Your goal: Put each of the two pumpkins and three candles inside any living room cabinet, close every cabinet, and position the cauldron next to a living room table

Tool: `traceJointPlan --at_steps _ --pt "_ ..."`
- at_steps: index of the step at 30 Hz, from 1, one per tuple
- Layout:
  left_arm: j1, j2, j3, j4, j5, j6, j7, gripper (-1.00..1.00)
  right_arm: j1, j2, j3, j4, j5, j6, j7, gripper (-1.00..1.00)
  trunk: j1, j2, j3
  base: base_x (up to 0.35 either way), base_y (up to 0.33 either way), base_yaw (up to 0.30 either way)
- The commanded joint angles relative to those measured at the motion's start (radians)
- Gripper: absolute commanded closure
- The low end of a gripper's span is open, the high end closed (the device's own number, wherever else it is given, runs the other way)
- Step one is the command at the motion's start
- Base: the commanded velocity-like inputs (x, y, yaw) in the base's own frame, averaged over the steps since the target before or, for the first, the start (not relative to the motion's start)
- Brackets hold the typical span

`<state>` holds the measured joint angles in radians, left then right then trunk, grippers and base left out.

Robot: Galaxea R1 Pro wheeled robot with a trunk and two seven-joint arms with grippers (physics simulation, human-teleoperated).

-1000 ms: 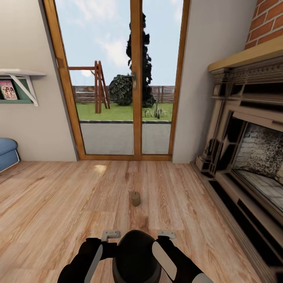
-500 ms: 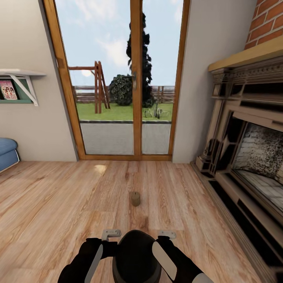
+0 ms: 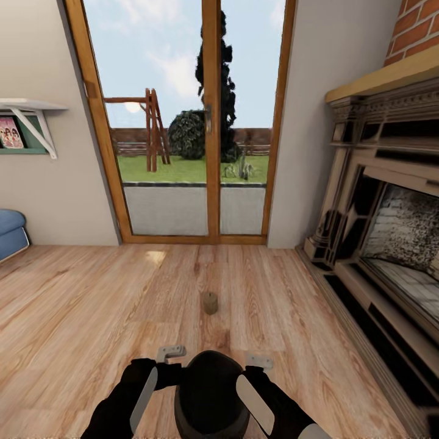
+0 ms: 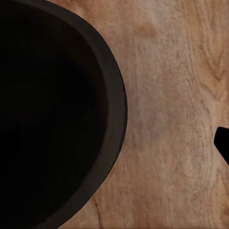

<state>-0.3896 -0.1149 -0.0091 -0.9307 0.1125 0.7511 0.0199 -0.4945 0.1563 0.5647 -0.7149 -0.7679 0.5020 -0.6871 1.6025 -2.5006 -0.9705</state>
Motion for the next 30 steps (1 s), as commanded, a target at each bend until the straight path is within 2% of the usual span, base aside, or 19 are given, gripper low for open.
traceJointPlan --at_steps 1,4,7,18,22,27,30 --pt "-0.004 0.001 0.003 0.016 0.025 0.004 0.004 -1.0 -0.001 -0.001 0.003 -0.001 0.002 0.002 -0.008 -1.0 0.0 -0.001 -0.005 0.0 0.0 0.0" --pt "-0.007 0.002 0.007 0.041 0.05 0.001 0.005 -1.0 -0.001 -0.002 0.003 -0.001 0.029 -0.009 -0.008 -1.0 0.002 -0.001 -0.017 0.0 0.0 0.0" --pt "-0.009 0.002 0.009 0.052 0.057 -0.003 0.006 -1.0 -0.001 -0.003 0.002 0.0 0.043 -0.016 -0.008 -1.0 0.003 -0.002 -0.028 0.0 0.0 0.0" --pt "-0.009 -0.001 0.002 0.064 0.052 -0.015 0.008 -1.0 -0.001 -0.004 0.001 0.0 0.048 -0.025 -0.008 -1.0 0.008 -0.005 -0.071 0.0 0.0 0.0" --pt "-0.009 0.001 -0.002 0.064 0.049 -0.054 0.008 -1.0 -0.001 -0.004 0.001 0.0 0.048 -0.033 -0.008 -1.0 0.01 -0.006 -0.086 0.0 0.0 0.0" --pt "-0.009 0.003 -0.01 0.064 0.049 -0.068 0.008 -1.0 -0.001 -0.003 0.001 0.0 0.048 -0.034 -0.008 -1.0 0.012 -0.007 -0.106 0.0 0.0 0.0" --pt "-0.009 0.003 -0.012 0.065 0.047 -0.079 0.008 -1.0 -0.001 -0.004 0.001 0.0 0.048 -0.034 -0.008 -1.0 0.012 -0.007 -0.109 0.0 0.0 0.0"
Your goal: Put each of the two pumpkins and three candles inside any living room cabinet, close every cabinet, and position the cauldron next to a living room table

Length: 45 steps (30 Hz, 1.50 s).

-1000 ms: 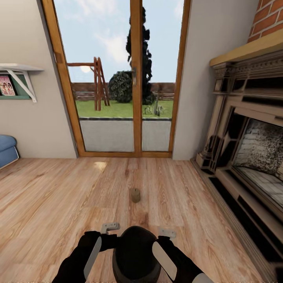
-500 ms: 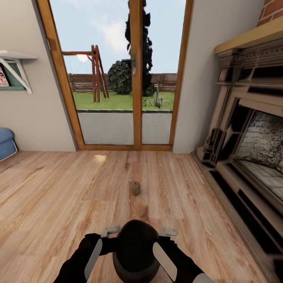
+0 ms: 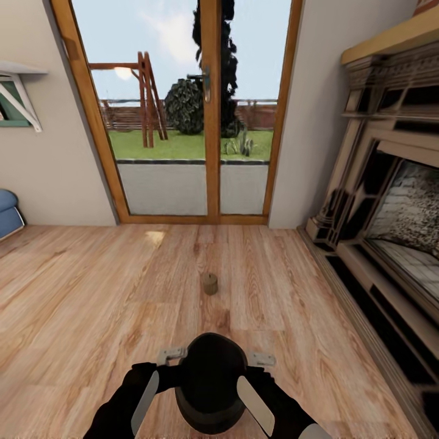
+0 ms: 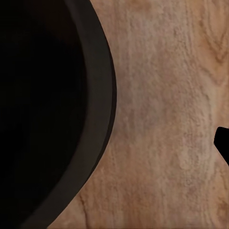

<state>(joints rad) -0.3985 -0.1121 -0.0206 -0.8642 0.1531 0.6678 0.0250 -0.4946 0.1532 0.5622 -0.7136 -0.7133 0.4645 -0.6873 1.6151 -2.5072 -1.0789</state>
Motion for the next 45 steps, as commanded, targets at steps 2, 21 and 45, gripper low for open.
traceJointPlan --at_steps 2,21,45 --pt "0.0 0.0 0.0 0.0 -0.007 -0.005 0.003 -1.0 -0.001 0.0 0.004 -0.001 -0.006 0.003 -0.008 -1.0 0.001 -0.001 -0.009 0.0 0.0 0.0" --pt "0.0 0.002 -0.001 0.001 -0.072 -0.058 0.004 -1.0 -0.001 0.0 0.004 -0.001 -0.007 -0.014 -0.008 -1.0 0.003 -0.002 -0.028 0.0 0.0 0.0" --pt "0.001 0.002 -0.011 0.051 -0.081 -0.134 0.004 -1.0 -0.001 0.003 0.005 0.0 -0.009 -0.06 -0.008 -1.0 0.006 -0.004 -0.059 0.0 0.0 0.0"
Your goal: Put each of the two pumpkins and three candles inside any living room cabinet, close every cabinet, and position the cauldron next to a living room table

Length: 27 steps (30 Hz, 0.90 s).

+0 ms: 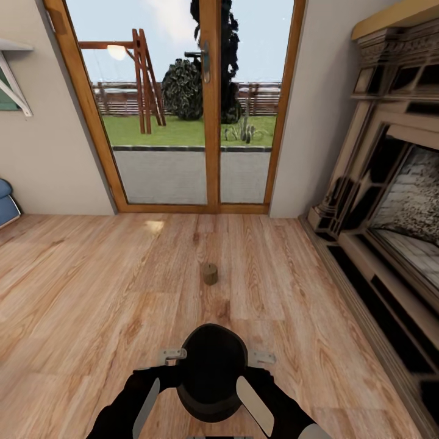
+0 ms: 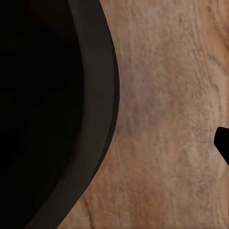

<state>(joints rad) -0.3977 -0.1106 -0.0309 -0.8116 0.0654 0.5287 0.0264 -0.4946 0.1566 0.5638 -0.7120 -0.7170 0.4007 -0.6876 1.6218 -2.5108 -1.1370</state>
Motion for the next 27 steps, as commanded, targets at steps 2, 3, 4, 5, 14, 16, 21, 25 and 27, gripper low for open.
traceJointPlan --at_steps 2,3,4,5,14,16,21,25,27 --pt "0.0 0.0 -0.001 -0.001 0.007 0.005 0.003 -1.0 -0.001 -0.001 0.004 -0.001 -0.006 -0.001 -0.007 -1.0 0.0 0.0 -0.001 0.0 0.0 0.0" --pt "0.0 0.0 -0.001 -0.001 0.007 0.005 0.003 -1.0 -0.001 0.0 0.004 0.001 -0.005 -0.002 -0.007 -1.0 0.0 0.0 -0.001 0.0 0.0 0.0" --pt "0.0 0.0 -0.001 -0.001 0.007 0.005 0.003 -1.0 -0.001 0.0 0.004 0.005 -0.005 -0.005 -0.007 -1.0 0.0 0.0 -0.001 0.0 0.0 0.0" --pt "0.0 0.0 -0.002 -0.001 0.007 0.005 0.003 -1.0 -0.001 0.0 0.004 0.011 -0.004 -0.011 -0.004 -1.0 0.0 0.0 -0.001 0.0 0.0 0.0" --pt "0.0 0.0 -0.004 -0.001 0.007 0.005 0.003 -1.0 -0.001 0.001 0.008 0.096 0.0 -0.093 0.091 -1.0 0.0 0.0 -0.001 0.0 0.0 0.0" --pt "0.0 0.0 -0.007 -0.001 0.007 0.005 0.003 -1.0 -0.001 0.001 0.008 0.102 0.0 -0.103 0.094 -1.0 0.0 0.0 -0.001 0.0 0.0 0.0" --pt "0.0 0.0 -0.01 -0.001 0.007 0.005 0.003 -1.0 -0.001 0.001 0.008 0.106 0.001 -0.111 0.095 -1.0 0.0 0.0 -0.001 0.0 0.0 0.0" --pt "0.0 0.0 -0.01 -0.001 0.007 0.005 0.003 -1.0 -0.001 0.001 0.008 0.107 0.0 -0.121 0.095 -1.0 0.0 0.0 -0.001 0.0 0.0 0.0" --pt "0.0 0.0 -0.011 -0.001 0.007 0.005 0.003 -1.0 -0.001 0.001 0.008 0.11 0.001 -0.127 0.095 -1.0 0.001 -0.001 -0.009 0.0 0.0 0.0"
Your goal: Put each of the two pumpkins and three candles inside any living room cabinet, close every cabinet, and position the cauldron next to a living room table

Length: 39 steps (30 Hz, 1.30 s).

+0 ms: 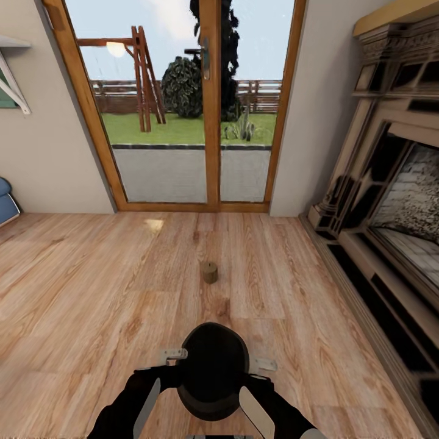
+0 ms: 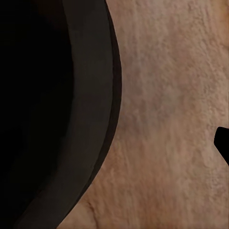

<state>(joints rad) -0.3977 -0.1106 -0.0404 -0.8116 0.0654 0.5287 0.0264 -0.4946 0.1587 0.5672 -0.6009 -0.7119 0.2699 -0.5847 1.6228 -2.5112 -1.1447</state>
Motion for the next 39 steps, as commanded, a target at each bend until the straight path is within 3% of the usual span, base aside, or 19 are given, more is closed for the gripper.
traceJointPlan --at_steps 1,26,31,39 --pt "0.0 0.0 -0.001 -0.001 0.007 0.005 0.003 -1.0 -0.001 -0.001 0.005 -0.001 -0.005 0.003 -0.007 -1.0 0.0 -0.001 -0.005 0.0 0.0 0.0" --pt "0.0 0.0 -0.001 -0.001 0.007 0.005 0.003 -1.0 -0.001 -0.001 0.005 0.001 -0.005 -0.006 -0.007 -1.0 0.002 -0.001 -0.016 0.0 0.0 0.0" --pt "0.0 0.0 -0.001 -0.001 0.007 0.005 0.003 -1.0 -0.001 -0.001 0.005 0.006 -0.006 -0.044 -0.007 -1.0 0.003 -0.002 -0.032 0.0 0.0 0.0" --pt "0.0 0.0 -0.001 -0.001 0.007 0.005 0.003 -1.0 -0.001 -0.001 0.005 0.012 -0.006 -0.057 -0.008 -1.0 0.003 -0.002 -0.032 0.0 0.0 0.0"
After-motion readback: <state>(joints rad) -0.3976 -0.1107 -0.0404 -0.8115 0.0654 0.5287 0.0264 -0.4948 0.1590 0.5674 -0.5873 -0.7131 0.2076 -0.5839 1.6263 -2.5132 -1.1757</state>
